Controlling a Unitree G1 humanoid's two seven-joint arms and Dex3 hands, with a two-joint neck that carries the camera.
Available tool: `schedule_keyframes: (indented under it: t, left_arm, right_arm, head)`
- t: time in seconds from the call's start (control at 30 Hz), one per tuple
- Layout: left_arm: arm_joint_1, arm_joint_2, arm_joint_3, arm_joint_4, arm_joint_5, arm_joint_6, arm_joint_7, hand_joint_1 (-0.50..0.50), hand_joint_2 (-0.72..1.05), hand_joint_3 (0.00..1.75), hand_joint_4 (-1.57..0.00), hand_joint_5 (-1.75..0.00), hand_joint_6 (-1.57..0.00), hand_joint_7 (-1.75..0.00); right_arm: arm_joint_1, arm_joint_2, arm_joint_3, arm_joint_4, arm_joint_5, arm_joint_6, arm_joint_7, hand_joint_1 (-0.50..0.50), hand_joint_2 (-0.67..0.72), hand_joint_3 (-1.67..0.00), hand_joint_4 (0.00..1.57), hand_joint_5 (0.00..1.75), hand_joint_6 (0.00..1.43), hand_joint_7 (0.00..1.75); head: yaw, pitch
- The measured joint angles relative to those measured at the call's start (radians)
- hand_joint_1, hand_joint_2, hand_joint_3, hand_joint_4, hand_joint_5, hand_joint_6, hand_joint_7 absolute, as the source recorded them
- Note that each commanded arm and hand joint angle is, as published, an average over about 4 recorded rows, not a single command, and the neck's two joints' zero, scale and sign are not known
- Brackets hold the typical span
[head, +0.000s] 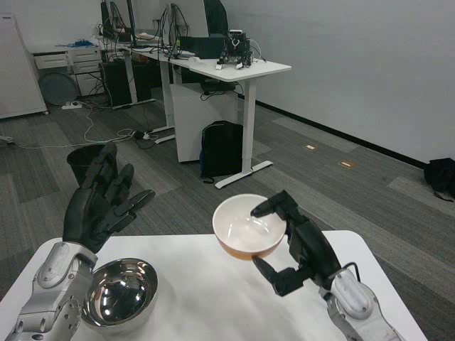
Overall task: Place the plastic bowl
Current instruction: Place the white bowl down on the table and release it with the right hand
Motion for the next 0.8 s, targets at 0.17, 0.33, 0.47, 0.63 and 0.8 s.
schedule_keyframes:
  t: [0.17,0.33,0.47,0.63,0.8]
  left_arm:
    - [0.0,0.0,0.0,0.001,0.0,0.0,0.0,-0.3,0.78,0.02,-0.3,0.0,-0.05,0.0]
    - [0.0,0.0,-0.007,0.009,-0.001,0.0,0.0,-0.3,0.78,0.04,-0.3,0.0,-0.05,0.0]
    - [-0.001,0.0,-0.01,0.02,-0.001,0.0,0.0,-0.3,0.78,0.0,-0.3,0.0,-0.05,0.0]
    - [-0.001,0.0,-0.011,0.021,-0.001,0.0,0.0,-0.3,0.78,0.0,-0.3,0.0,-0.05,0.0]
    - [-0.001,0.0,-0.011,0.021,-0.001,0.0,-0.001,-0.3,0.78,0.02,-0.3,0.0,-0.05,0.0]
  right_arm:
    - [0.048,-0.004,0.0,0.028,-0.033,0.01,0.0,-0.42,-0.54,-1.51,1.57,0.78,1.23,1.47]
    - [0.079,-0.006,0.004,0.061,-0.053,0.011,0.0,-0.42,-0.54,-1.51,1.57,0.78,1.22,1.52]
    - [0.097,-0.006,0.01,0.092,-0.068,0.011,0.0,-0.42,-0.53,-1.51,1.56,0.92,1.15,1.55]
    - [0.109,-0.006,0.01,0.108,-0.082,0.011,0.0,-0.42,-0.41,-1.41,1.18,1.58,0.61,1.68]
    - [0.112,-0.006,0.008,0.119,-0.083,0.01,0.016,-0.42,-0.27,-1.05,0.87,1.62,0.19,1.68]
  head:
    - [-0.019,0.01]
    - [-0.033,0.005]
    - [-0.037,0.001]
    - [-0.031,-0.001]
    - [-0.027,-0.006]
